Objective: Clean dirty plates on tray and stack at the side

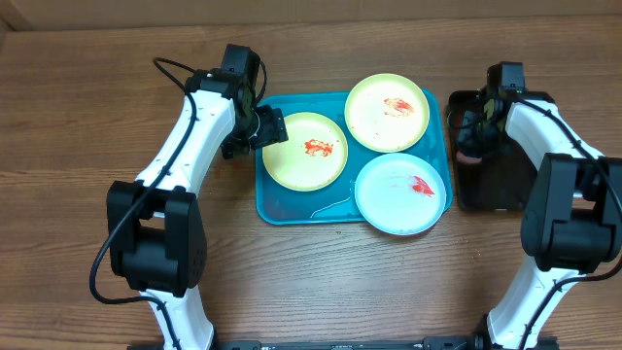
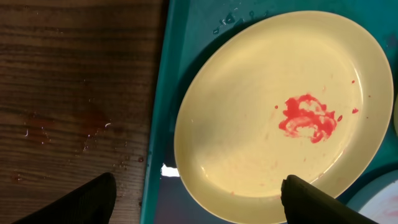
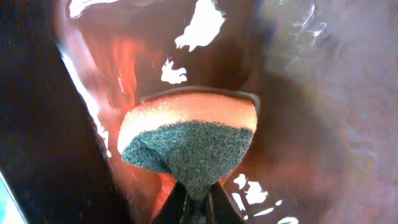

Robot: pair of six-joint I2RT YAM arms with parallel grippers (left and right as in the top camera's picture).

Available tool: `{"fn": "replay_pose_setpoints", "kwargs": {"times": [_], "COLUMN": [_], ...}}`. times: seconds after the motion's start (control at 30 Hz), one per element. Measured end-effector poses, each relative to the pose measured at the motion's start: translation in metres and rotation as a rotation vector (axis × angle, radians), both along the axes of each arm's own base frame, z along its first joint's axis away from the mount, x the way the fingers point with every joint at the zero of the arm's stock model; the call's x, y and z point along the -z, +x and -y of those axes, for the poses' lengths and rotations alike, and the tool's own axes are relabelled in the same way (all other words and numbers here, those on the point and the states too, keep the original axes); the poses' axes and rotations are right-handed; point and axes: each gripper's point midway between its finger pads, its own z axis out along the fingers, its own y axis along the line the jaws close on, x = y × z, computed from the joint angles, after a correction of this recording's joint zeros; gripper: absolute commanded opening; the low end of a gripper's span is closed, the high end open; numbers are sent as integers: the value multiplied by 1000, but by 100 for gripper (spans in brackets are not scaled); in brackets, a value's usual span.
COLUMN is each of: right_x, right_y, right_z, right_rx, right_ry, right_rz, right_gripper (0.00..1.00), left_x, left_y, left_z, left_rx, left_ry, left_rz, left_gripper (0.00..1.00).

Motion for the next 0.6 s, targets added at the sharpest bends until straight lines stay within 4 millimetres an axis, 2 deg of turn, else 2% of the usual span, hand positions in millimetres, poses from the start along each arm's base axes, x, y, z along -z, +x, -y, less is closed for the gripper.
{"fn": "replay_pose_setpoints", "kwargs": {"times": [0.07,0.17,0.23,0.27,0.33,0.47,0.6], "right_x": [-3,-13,-22,-28,-38,-46,-46], "right_y": [-9,-21,-23,-24,-23,-21,-23], "right_z": [0,-2,-3,-4,-4,-4,-5], "right_rx": [5,11,13,14,16,16,17], "right_ry": [2,10,13,15,15,15,23], "right_rz": [-32,-64,-61,-51,-36,-19,-26], "right_gripper": [4,4,4,4,4,4,4], "left_x": [0,0,0,0,0,7,29], "left_y": [1,1,1,1,2,-1,-5], "left_z": [0,0,0,0,0,0,-1], "left_rx": [2,4,9,13,29,62,81], "left_ry": [0,0,1,1,4,11,23], "left_rz": [3,4,4,5,12,2,-53], "left_gripper": [92,88,78,66,57,56,53]}}
